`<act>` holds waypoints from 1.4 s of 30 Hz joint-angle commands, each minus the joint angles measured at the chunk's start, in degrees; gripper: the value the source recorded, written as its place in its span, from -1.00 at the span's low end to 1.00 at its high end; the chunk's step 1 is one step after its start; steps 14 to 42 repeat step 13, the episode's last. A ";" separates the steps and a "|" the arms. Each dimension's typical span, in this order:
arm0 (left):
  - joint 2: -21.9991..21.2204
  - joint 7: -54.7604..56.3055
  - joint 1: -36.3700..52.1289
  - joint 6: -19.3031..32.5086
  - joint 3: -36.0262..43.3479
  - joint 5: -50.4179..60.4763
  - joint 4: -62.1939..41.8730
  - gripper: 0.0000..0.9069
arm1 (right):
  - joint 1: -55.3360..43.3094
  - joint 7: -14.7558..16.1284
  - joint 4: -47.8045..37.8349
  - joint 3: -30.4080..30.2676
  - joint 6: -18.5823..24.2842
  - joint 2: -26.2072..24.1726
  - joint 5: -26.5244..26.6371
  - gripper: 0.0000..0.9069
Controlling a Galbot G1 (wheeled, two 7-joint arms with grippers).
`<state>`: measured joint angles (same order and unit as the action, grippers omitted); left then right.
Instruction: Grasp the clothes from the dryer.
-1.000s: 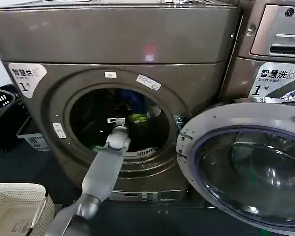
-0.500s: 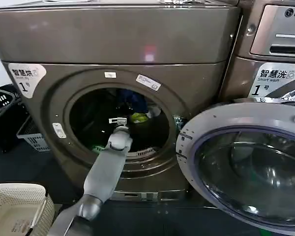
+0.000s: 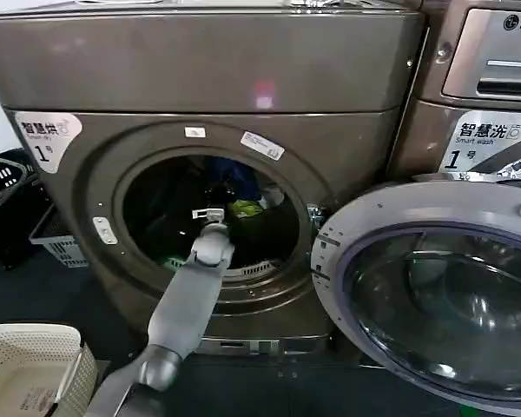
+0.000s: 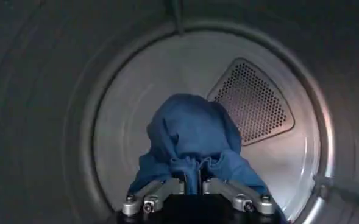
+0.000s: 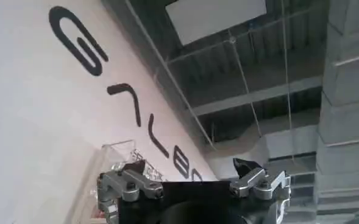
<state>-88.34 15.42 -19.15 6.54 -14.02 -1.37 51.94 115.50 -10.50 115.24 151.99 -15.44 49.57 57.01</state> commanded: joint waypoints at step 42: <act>0.36 0.07 0.18 -0.05 -0.17 -0.25 0.12 -1.00 | 0.47 -5.16 -1.31 0.47 -0.58 -0.52 -0.52 1.00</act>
